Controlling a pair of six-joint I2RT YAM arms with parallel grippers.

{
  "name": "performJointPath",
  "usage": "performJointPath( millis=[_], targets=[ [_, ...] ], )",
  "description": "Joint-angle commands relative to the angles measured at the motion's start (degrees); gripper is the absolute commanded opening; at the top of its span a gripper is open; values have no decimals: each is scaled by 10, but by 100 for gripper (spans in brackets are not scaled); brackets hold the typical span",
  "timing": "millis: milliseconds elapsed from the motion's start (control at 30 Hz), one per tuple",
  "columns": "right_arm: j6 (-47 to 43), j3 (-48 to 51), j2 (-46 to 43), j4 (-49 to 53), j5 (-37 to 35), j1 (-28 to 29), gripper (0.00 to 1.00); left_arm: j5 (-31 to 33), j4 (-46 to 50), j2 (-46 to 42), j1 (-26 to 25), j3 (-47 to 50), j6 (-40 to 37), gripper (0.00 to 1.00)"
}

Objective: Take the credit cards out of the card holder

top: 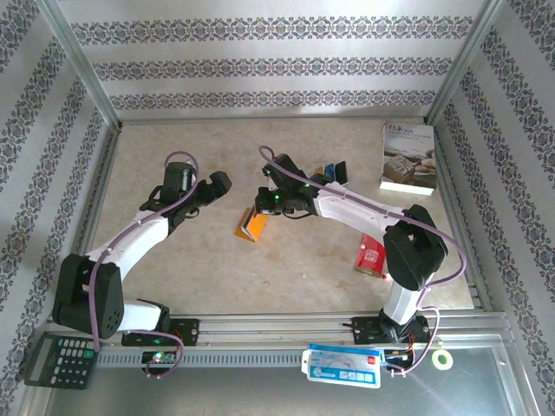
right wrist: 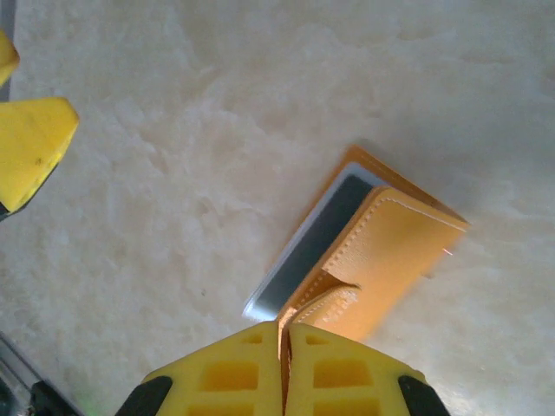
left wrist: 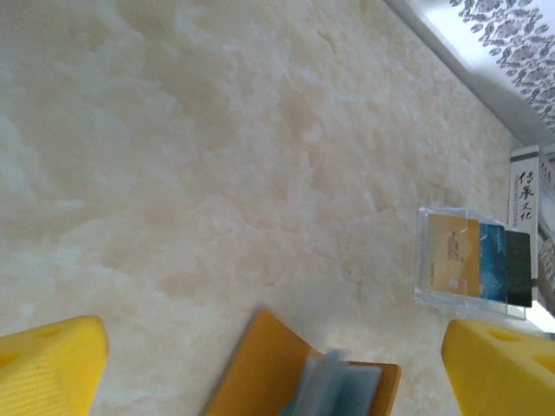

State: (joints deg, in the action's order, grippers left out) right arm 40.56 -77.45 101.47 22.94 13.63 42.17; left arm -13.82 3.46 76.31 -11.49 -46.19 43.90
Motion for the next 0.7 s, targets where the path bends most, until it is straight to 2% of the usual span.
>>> performJointPath(
  millis=[0,133,300,533,667],
  targets=[
    [5,-30,23,-5,0,2,0,7,-2,-23,13,14,-6,100],
    [-1,-52,44,1,-2,-8,0,-5,9,-25,16,14,-17,100],
    [-8,-36,36,9,-20,-20,0,-52,10,-4,16,5,-30,100],
    [-15,37,-3,9,-37,-62,0,-160,-22,63,6,-21,-30,84],
    [-21,70,-11,12,-49,-80,0,-170,-27,102,-31,-39,-32,75]
  ],
)
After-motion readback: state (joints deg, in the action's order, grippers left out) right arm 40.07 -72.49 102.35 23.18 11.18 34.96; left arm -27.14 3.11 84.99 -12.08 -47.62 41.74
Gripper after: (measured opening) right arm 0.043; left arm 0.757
